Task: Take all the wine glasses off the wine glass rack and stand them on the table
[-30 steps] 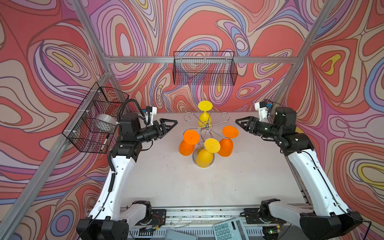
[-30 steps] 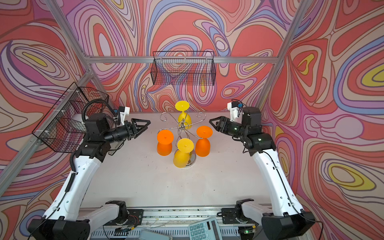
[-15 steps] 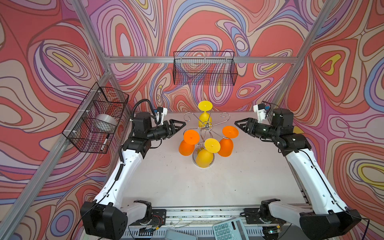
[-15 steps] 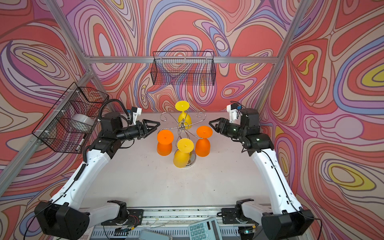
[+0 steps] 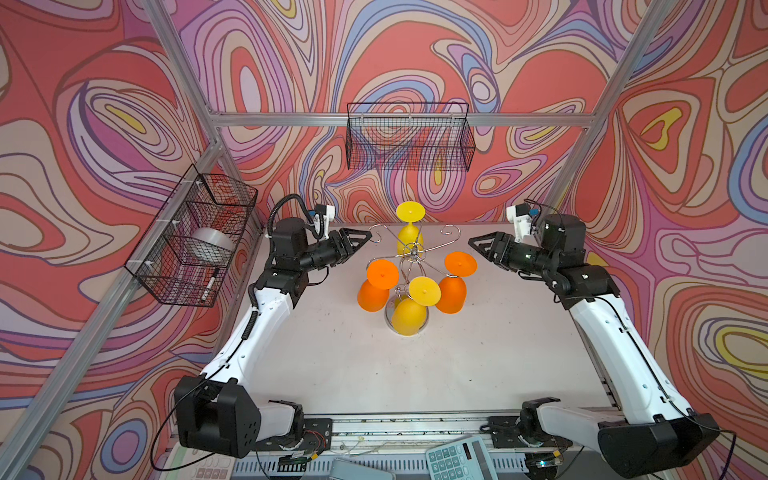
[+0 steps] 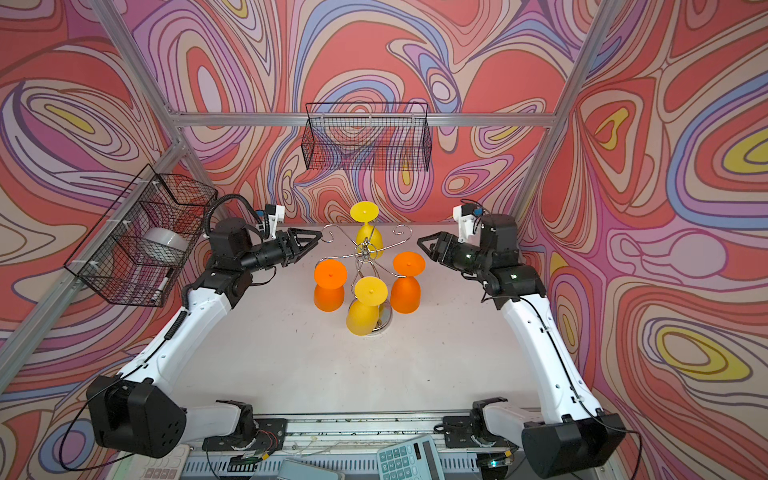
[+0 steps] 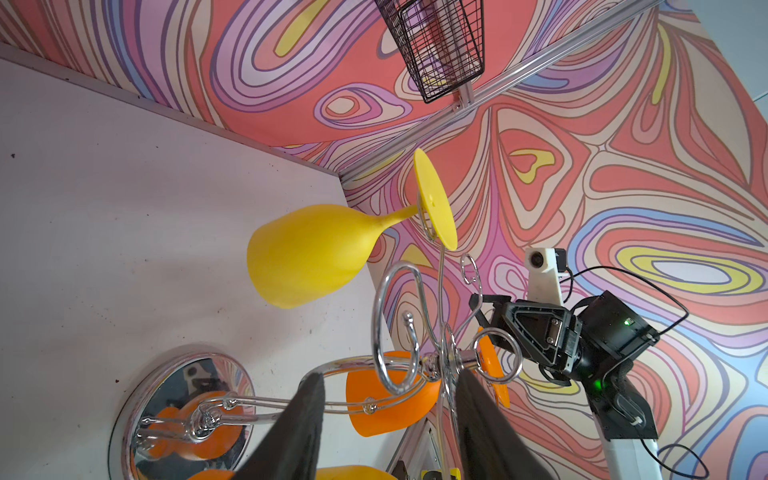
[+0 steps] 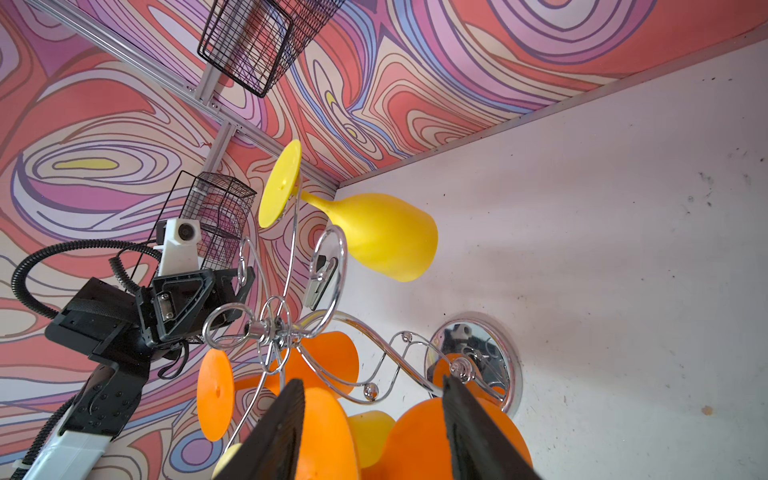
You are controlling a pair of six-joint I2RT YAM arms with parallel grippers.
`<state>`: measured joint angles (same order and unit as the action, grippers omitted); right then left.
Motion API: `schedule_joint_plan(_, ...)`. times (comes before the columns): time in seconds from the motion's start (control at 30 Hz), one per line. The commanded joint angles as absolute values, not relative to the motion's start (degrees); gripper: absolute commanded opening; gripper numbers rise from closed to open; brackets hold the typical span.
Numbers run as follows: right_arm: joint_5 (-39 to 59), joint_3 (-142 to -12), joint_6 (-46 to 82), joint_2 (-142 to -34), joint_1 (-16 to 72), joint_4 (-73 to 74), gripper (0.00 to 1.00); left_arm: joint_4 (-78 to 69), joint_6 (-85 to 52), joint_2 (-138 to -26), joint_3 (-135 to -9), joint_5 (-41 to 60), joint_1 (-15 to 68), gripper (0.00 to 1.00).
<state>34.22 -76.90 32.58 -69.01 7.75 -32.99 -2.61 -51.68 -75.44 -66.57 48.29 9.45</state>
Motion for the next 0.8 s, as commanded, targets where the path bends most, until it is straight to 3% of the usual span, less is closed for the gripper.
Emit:
schedule_joint_plan(0.0,35.5,-78.1,32.2,-68.9,8.1,-33.3,0.54,-3.5,-50.8,-73.6,-68.0,47.4,9.6,0.52)
schedule_joint_plan(0.33,37.0,-78.2,30.6,-68.9,8.0,-39.1,0.5,8.7,-43.5,-69.8,-74.6,41.1,9.6,0.61)
schedule_joint_plan(0.77,42.7,-74.4,42.1,-69.1,8.0,-31.7,0.4,5.6,-47.6,-68.5,-75.0,42.3,9.7,0.62)
